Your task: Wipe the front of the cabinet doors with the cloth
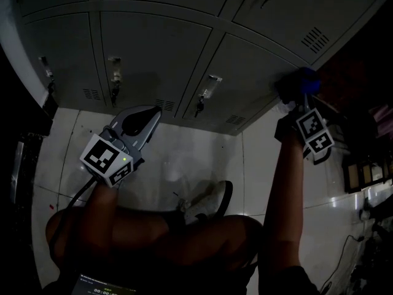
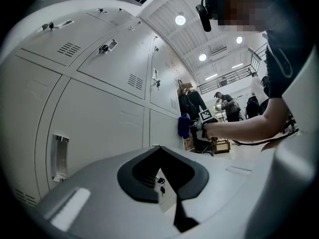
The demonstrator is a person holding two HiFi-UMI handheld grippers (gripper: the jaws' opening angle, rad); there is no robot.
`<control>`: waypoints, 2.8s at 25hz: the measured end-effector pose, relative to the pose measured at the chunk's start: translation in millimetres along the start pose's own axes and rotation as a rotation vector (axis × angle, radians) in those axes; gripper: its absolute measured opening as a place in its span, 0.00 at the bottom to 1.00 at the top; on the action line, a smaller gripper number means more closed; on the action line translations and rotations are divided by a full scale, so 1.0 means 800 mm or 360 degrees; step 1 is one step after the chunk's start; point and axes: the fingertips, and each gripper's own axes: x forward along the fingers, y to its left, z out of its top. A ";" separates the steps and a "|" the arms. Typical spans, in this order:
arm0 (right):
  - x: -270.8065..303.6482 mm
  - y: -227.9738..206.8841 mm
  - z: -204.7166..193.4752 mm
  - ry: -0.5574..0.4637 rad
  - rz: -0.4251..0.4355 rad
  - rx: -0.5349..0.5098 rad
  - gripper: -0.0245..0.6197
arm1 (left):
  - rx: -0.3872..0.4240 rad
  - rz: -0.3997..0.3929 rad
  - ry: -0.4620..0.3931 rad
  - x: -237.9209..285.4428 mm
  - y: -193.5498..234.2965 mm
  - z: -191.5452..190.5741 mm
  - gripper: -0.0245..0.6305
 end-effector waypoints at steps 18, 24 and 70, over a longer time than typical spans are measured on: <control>-0.019 0.261 -0.090 0.0194 0.0663 -0.0119 0.14 | -0.0029 0.0010 -0.0012 -0.003 0.004 0.003 0.04; 0.007 0.285 -0.130 0.0257 0.0682 -0.0160 0.14 | -0.0033 0.0003 -0.0011 -0.003 0.005 0.002 0.04; -0.011 0.020 -0.088 0.0100 -0.0005 0.0074 0.14 | 0.0001 -0.0022 0.0108 0.000 -0.022 -0.030 0.04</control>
